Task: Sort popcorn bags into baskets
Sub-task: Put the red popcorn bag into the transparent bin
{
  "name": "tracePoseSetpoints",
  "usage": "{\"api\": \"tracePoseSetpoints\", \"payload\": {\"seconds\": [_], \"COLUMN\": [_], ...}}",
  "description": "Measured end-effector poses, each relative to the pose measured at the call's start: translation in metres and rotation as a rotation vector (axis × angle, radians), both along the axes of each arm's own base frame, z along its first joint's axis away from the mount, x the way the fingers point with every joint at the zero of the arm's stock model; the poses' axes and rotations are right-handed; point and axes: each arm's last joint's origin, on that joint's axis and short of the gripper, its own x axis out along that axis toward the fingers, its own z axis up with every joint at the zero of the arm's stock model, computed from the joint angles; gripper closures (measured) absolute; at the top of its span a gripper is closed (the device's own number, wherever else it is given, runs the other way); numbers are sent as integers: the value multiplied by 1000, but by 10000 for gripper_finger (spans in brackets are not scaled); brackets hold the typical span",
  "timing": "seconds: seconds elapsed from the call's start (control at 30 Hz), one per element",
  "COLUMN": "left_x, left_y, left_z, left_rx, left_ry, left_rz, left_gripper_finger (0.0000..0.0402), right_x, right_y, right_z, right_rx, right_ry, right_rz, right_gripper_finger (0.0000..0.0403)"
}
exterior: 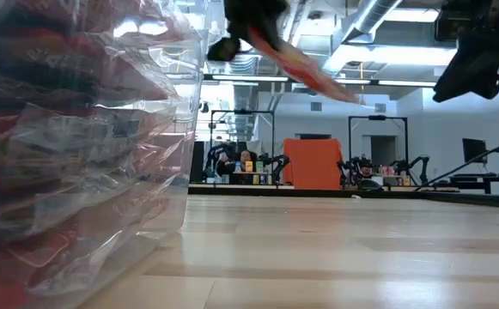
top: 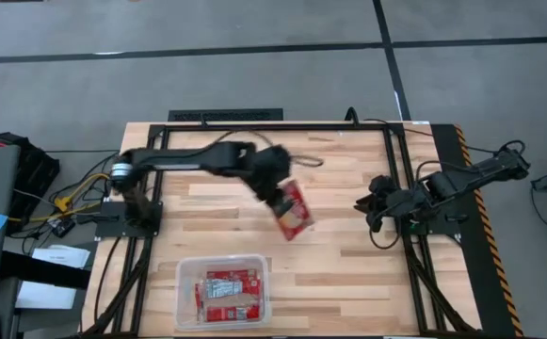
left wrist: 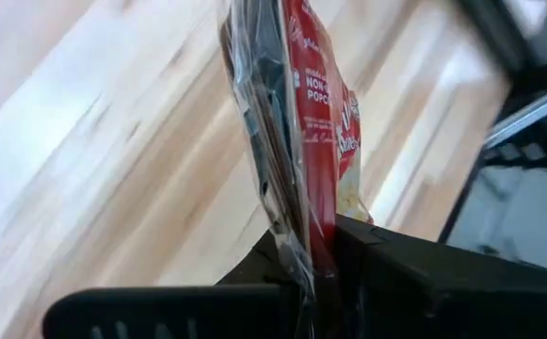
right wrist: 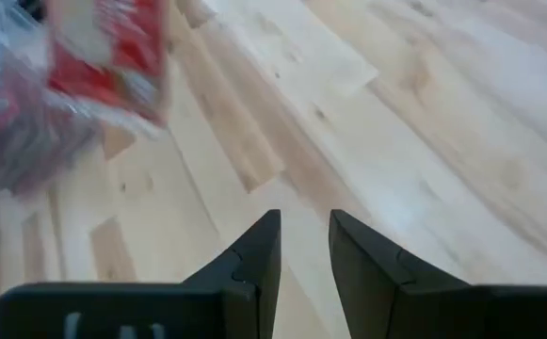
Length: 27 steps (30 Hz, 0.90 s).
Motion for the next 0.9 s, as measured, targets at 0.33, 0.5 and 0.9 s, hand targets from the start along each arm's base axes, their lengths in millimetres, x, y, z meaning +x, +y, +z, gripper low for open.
{"api": "tracePoseSetpoints", "payload": {"seconds": [0.33, 0.5, 0.9], "left_x": [-102, -126, -163], "left_y": [-99, -121, -193], "left_z": [64, 73, 67], "left_rx": [-18, -56, -187], "left_ry": [131, 133, 137], "left_rz": [-91, 202, 447], "left_gripper_finger": [393, 394, 392], "right_x": [0, 3, 8], "right_y": [-1, 0, 2], "right_z": [0, -3, -7], "right_rx": [-95, -121, -135], "right_ry": [14, 39, 79], "right_rz": [40, 56, 66], "right_gripper_finger": [285, 285, 285]}}
